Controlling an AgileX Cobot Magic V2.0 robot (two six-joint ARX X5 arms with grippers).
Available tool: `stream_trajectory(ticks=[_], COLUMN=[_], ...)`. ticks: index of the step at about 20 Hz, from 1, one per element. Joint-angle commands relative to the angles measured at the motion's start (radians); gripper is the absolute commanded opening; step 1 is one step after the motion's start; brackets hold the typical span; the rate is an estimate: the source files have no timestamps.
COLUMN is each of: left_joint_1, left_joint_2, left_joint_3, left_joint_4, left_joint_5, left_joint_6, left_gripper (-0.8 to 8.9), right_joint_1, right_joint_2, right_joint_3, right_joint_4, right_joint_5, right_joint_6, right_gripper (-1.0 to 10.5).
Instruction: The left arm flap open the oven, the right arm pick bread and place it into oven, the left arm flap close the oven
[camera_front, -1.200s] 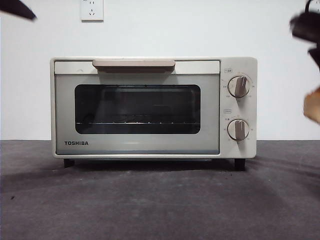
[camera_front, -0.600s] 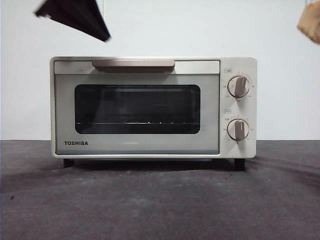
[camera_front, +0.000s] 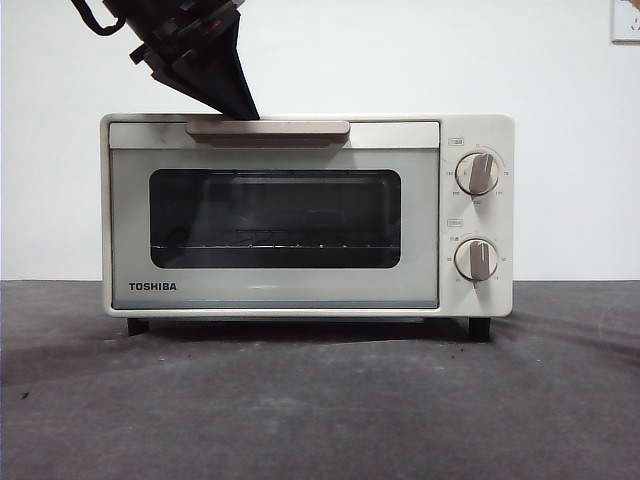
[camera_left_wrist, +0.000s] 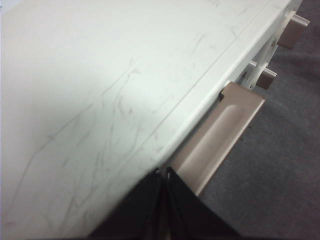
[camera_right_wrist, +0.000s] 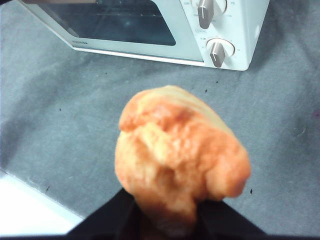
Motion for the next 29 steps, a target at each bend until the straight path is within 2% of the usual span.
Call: stream_trajectory(ticks=[1,12,23,29], left_joint_1=[-0.026,-0.104,-0.187,-0.196], left_joint_2=[0.024,-0.006,-0.041,-0.117], left_joint_3=[0.018,0.007,-0.125,-0.308], left_joint_4=[-0.049,-0.229,-0.193,-0.071], left_joint_5=[-0.004,-0.005,-0.017,-0.018], left_joint_6=[0.005,-0.029,-0.1,-0.166], left_gripper=[0.17,0.17,0.17,0.17], right_joint_1=[0.007,0.007,0.007,0.007], right_joint_2=[0.003,0.003,0.003,0.003], right_joint_3=[0.017,0.017,0.017,0.017], right_joint_4=[0.007,0.007,0.006,0.009], right_joint_5=[-0.008,-0.027,-0.027,-0.026], right_joint_6=[0.002,-0.006,-0.006,-0.011], right_gripper=[0.7,0.7,0.7,0.7])
